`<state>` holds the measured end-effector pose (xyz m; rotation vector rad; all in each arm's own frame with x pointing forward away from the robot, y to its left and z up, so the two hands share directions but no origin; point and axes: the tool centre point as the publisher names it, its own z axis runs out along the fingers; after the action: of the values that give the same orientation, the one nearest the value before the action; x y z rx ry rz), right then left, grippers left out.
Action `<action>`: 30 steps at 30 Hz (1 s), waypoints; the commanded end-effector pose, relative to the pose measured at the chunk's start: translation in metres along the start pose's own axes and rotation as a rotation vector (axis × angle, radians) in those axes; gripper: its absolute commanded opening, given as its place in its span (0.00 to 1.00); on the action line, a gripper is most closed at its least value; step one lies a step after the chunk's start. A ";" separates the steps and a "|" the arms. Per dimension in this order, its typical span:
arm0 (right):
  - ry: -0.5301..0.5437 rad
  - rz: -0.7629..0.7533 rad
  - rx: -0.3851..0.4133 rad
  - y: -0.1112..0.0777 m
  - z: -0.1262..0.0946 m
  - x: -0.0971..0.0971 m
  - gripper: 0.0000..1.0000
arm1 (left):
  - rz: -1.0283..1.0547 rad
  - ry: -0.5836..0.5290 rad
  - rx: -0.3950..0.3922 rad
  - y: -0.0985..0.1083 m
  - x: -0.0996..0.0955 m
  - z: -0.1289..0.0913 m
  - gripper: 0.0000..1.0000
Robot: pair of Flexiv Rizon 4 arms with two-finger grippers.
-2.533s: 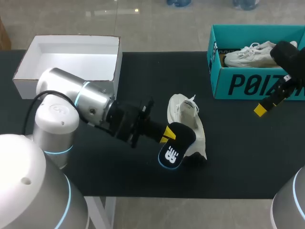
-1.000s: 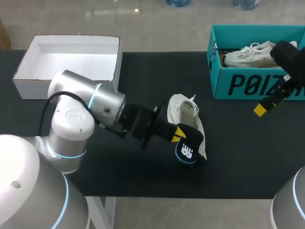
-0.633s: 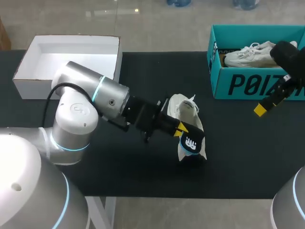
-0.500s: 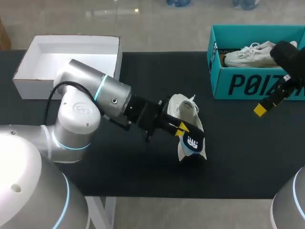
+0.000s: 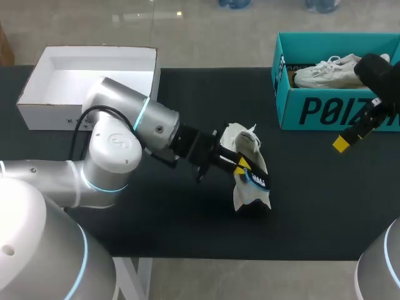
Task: Take the shoe out of the shoebox, open the shoe tongue, remove and reinsert the insole, then place the shoe into the shoebox
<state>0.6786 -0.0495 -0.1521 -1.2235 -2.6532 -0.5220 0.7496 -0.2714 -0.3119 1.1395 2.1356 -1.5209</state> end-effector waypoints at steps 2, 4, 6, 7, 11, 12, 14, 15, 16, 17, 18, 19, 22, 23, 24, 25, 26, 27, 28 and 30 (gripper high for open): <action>0.001 0.002 0.004 0.002 0.000 -0.001 1.00 | -0.012 -0.004 -0.029 0.018 0.002 0.007 0.00; 0.001 0.002 0.004 0.002 0.000 -0.001 1.00 | -0.007 0.001 -0.045 0.022 0.002 0.010 0.00; 0.001 0.002 0.004 0.002 0.000 -0.001 1.00 | -0.001 0.007 -0.068 0.025 0.003 0.012 0.00; 0.001 0.002 0.004 0.002 0.000 -0.001 1.00 | 0.011 0.013 -0.090 0.027 0.003 0.013 0.00; 0.001 0.002 0.004 0.002 0.000 -0.001 1.00 | 0.023 0.012 -0.139 0.031 0.003 0.016 0.00; 0.001 0.002 0.004 0.002 0.000 -0.001 1.00 | 0.021 0.010 -0.139 0.031 0.003 0.016 0.00; 0.001 0.002 0.004 0.002 0.000 -0.001 1.00 | 0.018 0.006 -0.141 0.030 0.004 0.017 0.00; 0.001 0.002 0.004 0.002 0.000 -0.001 1.00 | 0.017 0.004 -0.142 0.028 0.004 0.016 0.00; 0.001 0.002 0.004 0.002 0.000 -0.001 1.00 | 0.017 0.001 -0.142 0.026 0.004 0.016 0.00; 0.001 0.002 0.004 0.002 0.000 -0.001 1.00 | 0.017 0.000 -0.141 0.024 0.005 0.015 0.20; 0.001 0.002 0.004 0.002 0.000 -0.001 1.00 | 0.017 -0.002 -0.139 0.022 0.005 0.014 0.30; 0.001 0.002 0.004 0.002 0.000 -0.001 1.00 | 0.019 -0.003 -0.138 0.021 0.006 0.013 0.30; 0.001 0.002 0.004 0.002 0.000 -0.001 1.00 | 0.022 -0.010 -0.136 0.017 0.006 0.009 0.35; 0.001 0.002 0.004 0.002 0.000 -0.001 1.00 | 0.022 -0.012 -0.136 0.015 0.006 0.008 0.38; 0.001 0.002 0.004 0.002 0.000 -0.001 1.00 | 0.023 -0.014 -0.136 0.014 0.007 0.006 0.37; 0.001 0.002 0.004 0.002 0.000 -0.001 1.00 | 0.025 -0.015 -0.134 0.012 0.007 0.006 0.35; 0.001 0.002 0.004 0.002 0.000 -0.001 1.00 | 0.027 -0.016 -0.133 0.011 0.007 0.005 0.33; 0.001 0.002 0.004 0.002 0.000 -0.001 1.00 | 0.030 -0.017 -0.132 0.010 0.008 0.005 0.28; 0.001 0.002 0.004 0.002 0.000 -0.001 1.00 | 0.031 -0.018 -0.131 0.010 0.008 0.005 0.20; 0.001 0.002 0.004 0.002 0.000 -0.001 1.00 | 0.030 -0.019 -0.129 0.009 0.008 0.005 0.19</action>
<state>0.6787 -0.0494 -0.1521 -1.2233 -2.6531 -0.5215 0.7528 -0.2733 -0.3262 1.1048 2.1604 -1.3563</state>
